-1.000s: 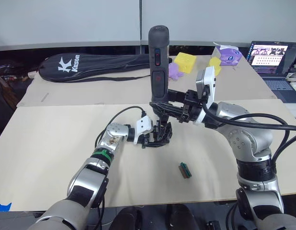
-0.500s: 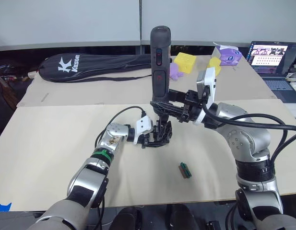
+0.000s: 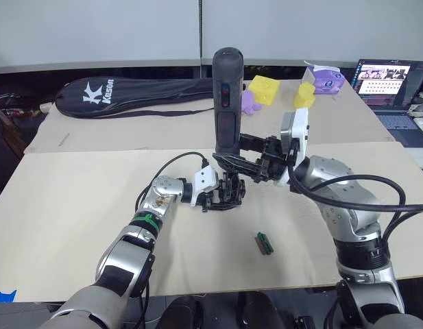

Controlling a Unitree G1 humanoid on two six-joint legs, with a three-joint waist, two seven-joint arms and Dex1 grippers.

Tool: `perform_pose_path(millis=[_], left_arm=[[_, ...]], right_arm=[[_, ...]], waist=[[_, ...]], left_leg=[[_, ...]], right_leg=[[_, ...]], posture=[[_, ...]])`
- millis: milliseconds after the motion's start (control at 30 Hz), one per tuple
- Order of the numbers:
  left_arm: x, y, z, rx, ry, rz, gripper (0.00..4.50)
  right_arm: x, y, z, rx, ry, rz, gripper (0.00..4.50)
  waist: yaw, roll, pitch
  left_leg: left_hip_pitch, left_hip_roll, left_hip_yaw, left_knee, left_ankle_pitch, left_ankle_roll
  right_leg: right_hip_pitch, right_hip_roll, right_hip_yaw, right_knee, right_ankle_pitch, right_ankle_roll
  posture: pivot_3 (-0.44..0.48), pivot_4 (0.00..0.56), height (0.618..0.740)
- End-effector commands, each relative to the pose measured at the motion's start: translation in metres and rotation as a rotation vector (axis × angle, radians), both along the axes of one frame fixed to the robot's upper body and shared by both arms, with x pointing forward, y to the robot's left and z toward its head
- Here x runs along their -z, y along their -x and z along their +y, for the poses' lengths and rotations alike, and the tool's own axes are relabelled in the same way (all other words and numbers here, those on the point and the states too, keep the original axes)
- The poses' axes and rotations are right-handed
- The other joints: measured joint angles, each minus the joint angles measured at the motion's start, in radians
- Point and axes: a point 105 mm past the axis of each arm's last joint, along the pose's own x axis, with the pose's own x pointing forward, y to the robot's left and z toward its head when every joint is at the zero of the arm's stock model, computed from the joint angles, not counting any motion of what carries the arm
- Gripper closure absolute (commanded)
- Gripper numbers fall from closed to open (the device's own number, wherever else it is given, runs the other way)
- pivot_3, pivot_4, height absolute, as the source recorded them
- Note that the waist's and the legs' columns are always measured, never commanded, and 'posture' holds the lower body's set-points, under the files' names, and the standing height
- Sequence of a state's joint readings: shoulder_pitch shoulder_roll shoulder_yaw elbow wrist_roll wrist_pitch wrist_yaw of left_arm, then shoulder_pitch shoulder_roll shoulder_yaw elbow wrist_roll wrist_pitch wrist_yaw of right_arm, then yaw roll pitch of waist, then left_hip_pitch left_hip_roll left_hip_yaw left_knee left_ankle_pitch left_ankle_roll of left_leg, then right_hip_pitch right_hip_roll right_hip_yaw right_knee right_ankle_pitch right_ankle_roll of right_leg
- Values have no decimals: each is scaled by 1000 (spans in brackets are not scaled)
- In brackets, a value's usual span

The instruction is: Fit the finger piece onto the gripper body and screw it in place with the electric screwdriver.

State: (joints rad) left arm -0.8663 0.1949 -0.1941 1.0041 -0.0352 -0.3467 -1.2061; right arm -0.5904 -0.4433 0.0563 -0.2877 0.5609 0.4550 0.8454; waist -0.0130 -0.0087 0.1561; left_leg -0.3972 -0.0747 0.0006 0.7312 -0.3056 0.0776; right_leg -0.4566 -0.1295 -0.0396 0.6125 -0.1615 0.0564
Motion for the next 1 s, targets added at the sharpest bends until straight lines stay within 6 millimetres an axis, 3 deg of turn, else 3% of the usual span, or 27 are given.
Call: perform_pose_path(millis=[33, 667, 1000], left_arm=[[-12, -6, 3, -14, 7, -50, 2152], [-14, -8, 5, -19, 4, -59, 2152], [-16, -9, 5, -23, 5, -64, 2152]], right_arm=[[25, -10, -6, 43, 80, 96, 2589], [59, -28, -13, 53, 196, 189, 2589], [62, -30, -13, 45, 214, 175, 2589]], waist=[[0, 0, 0], [1, -1, -3], [1, -1, -5]], left_leg=[[0, 0, 0, 0, 0, 0], [7, 1, 0, 0, 0, 0], [9, 2, 0, 0, 0, 0]], right_leg=[[0, 0, 0, 0, 0, 0], [5, 0, 1, -1, 0, 0], [7, 0, 1, -1, 0, 0]], posture=[[0, 150, 723], [0, 150, 723], [0, 150, 723]])
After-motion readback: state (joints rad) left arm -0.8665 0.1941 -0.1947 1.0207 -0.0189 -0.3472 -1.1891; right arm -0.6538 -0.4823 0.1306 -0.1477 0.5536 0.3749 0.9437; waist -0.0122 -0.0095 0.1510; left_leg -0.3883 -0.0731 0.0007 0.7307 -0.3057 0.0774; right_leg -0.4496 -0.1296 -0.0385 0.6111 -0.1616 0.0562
